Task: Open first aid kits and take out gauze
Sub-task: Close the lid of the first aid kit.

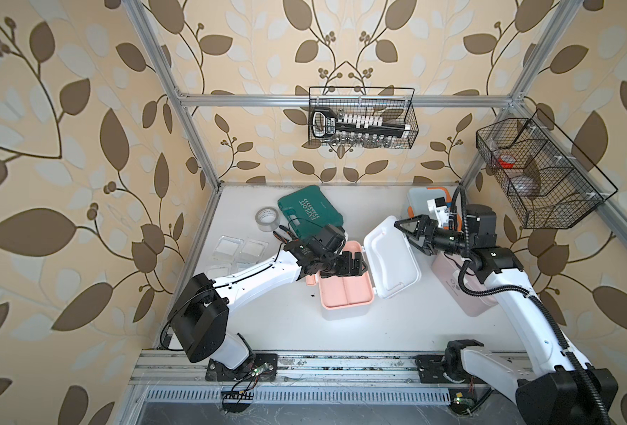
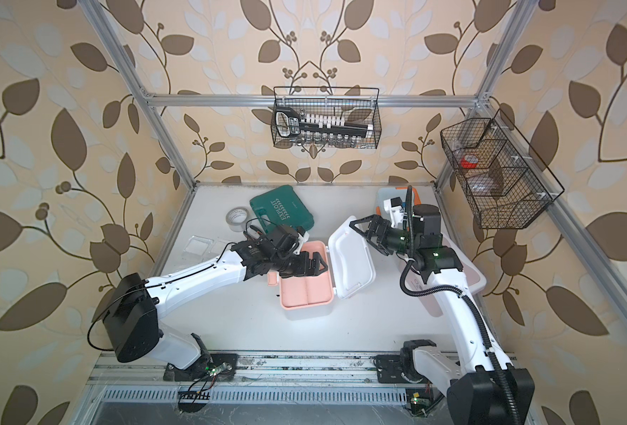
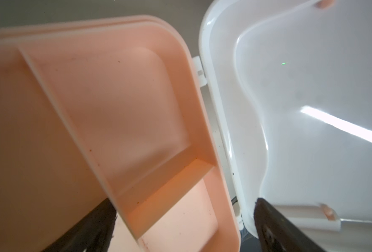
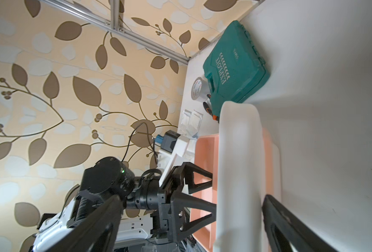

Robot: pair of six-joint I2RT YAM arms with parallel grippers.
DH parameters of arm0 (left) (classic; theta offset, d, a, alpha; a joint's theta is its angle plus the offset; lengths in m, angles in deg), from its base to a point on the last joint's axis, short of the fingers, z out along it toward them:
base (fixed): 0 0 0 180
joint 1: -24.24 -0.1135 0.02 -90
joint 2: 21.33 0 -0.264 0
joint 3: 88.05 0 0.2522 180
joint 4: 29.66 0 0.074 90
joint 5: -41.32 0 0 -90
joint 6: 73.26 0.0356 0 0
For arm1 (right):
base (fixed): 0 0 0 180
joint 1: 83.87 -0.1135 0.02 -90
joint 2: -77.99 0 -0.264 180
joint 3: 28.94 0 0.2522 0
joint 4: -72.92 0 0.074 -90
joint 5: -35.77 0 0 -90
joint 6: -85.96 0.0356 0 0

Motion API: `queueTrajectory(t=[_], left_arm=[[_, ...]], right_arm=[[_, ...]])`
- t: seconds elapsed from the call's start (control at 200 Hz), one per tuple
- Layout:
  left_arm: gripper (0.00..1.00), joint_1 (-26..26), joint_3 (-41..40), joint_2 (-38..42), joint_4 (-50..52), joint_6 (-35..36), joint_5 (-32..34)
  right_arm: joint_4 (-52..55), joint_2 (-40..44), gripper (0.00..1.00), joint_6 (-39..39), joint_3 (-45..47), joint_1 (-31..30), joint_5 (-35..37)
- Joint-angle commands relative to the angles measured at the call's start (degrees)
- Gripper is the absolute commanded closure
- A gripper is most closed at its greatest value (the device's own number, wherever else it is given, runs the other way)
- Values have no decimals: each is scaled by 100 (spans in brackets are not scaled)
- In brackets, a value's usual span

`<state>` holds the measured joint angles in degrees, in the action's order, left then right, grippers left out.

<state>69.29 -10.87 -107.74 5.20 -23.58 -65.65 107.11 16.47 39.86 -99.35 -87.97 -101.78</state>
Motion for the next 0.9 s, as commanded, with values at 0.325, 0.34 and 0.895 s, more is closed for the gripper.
queueTrajectory(t=[0.325, 0.34, 0.895], left_arm=[[1, 78, -117, 906, 48, -39, -46], [1, 76, -123, 975, 103, -26, -10], [1, -1699, -1571, 3820, 1026, 7, -495]], right_arm=[[-37, -263, 0, 82, -868, -1518, 580], [-12, -277, 0, 69, -893, -1554, 612], [1080, -1582, 0, -992, -1858, -3831, 2013]])
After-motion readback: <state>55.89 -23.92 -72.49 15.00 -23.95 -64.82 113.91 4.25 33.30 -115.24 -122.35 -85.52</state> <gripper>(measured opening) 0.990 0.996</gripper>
